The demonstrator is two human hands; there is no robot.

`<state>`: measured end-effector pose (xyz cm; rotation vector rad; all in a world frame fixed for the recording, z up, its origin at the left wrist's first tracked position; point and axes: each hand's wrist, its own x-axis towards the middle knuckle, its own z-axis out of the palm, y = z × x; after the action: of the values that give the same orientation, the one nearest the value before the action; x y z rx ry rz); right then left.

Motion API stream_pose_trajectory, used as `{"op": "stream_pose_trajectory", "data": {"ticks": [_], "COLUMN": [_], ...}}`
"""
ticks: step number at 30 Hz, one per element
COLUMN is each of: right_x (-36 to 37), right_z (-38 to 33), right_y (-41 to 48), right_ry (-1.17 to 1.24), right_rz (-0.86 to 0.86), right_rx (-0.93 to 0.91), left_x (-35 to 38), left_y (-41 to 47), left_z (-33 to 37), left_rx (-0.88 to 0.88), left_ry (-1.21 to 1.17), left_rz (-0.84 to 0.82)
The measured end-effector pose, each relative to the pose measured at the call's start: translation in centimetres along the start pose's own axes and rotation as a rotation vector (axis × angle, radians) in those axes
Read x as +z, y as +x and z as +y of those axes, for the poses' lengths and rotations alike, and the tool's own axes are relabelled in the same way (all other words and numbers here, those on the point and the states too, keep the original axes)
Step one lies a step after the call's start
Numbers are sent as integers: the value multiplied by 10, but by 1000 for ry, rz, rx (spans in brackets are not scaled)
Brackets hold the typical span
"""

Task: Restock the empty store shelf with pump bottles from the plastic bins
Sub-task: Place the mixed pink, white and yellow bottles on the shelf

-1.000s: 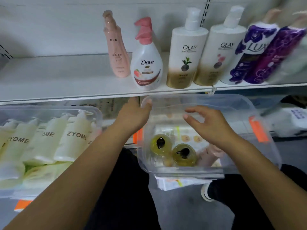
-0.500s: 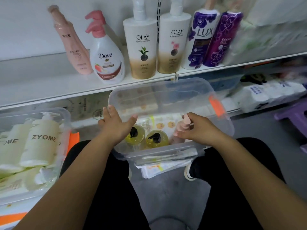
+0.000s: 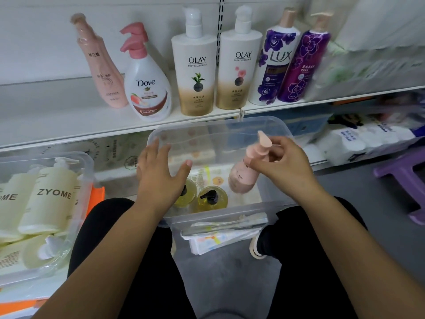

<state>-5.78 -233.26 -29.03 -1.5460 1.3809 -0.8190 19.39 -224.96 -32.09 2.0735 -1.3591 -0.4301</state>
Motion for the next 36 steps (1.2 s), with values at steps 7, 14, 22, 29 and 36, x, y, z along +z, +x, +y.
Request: {"op": "stream_pose_trajectory", "data": {"ticks": [7,14,22,29,36], "right_x": [17,82,159,201,216], "right_z": [-77,-120,-144,-108,-90], "right_y": [-11,-5,19,72,101], "right_ry": [297,397,298,-425,-711], "right_rz": [-37,-234,-379,-419,-429], "right_rx": [-173,-231,-249,-263,-248], "left_x": [-30,-74,-106,-130,-130], "left_y": [-13,-4,5,47,104], "left_z": [33,20,-22,-53,-60], "left_rx": [92,88,-101,-189,-157], "left_ry": [-397,-602,-764,-804,-738], "left_rz": [-166,-280,-20,157,216]}}
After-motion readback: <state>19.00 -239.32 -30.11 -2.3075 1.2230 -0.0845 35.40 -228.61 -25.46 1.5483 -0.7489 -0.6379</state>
